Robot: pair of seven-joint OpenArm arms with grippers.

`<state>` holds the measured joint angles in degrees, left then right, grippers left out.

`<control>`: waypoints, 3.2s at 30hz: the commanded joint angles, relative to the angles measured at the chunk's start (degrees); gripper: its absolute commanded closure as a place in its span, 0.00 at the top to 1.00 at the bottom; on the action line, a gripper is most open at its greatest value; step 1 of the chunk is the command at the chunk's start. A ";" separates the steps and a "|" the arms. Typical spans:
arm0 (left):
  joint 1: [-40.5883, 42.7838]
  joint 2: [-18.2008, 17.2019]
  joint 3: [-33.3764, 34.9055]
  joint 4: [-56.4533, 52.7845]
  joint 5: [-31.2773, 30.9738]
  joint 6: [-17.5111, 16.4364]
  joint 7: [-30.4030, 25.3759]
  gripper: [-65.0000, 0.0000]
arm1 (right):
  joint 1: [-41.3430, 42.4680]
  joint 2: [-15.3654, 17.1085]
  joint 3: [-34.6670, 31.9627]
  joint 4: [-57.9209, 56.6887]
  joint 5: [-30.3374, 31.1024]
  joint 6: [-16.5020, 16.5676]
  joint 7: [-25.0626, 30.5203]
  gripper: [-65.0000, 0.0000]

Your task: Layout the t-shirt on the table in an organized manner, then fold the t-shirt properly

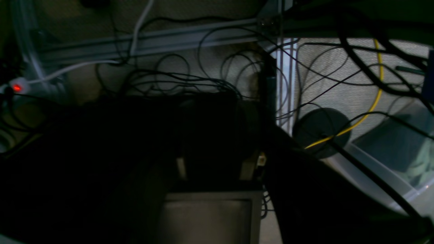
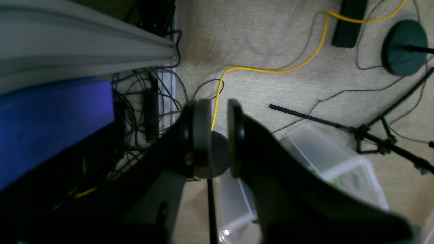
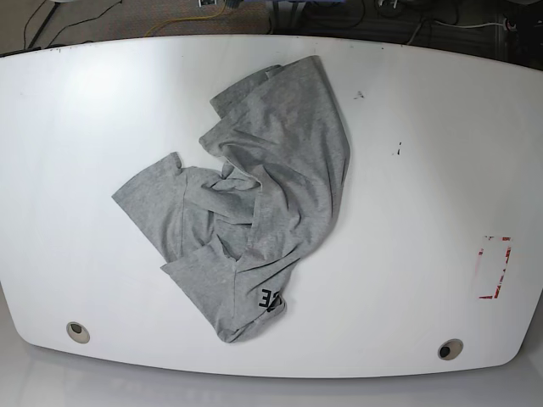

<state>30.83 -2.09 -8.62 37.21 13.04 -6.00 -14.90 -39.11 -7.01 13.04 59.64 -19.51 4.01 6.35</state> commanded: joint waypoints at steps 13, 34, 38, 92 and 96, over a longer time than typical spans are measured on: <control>11.41 -0.77 -0.04 13.91 -7.02 -0.11 -0.80 0.27 | -10.43 0.02 -2.88 12.93 1.53 0.08 1.08 0.11; 30.05 -2.35 -0.04 39.58 -11.32 -0.11 -0.80 0.27 | -22.73 5.64 -8.95 28.76 13.92 -0.01 0.73 0.01; 33.21 -2.26 -0.04 44.41 -11.32 -0.11 -0.80 0.27 | -24.76 5.82 -9.04 32.01 15.77 -0.01 0.73 0.01; 41.30 -2.09 0.40 74.92 -15.10 -0.11 -0.80 0.28 | -22.82 5.82 -8.77 56.45 17.27 -0.54 1.08 0.01; 38.67 -2.09 1.81 74.92 -14.93 -0.11 -0.71 0.33 | -18.60 5.82 -8.77 56.45 17.27 -0.19 0.73 0.01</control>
<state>69.54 -4.19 -7.55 111.22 -1.78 -6.11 -14.22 -58.57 -1.26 4.12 115.07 -2.50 3.81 5.72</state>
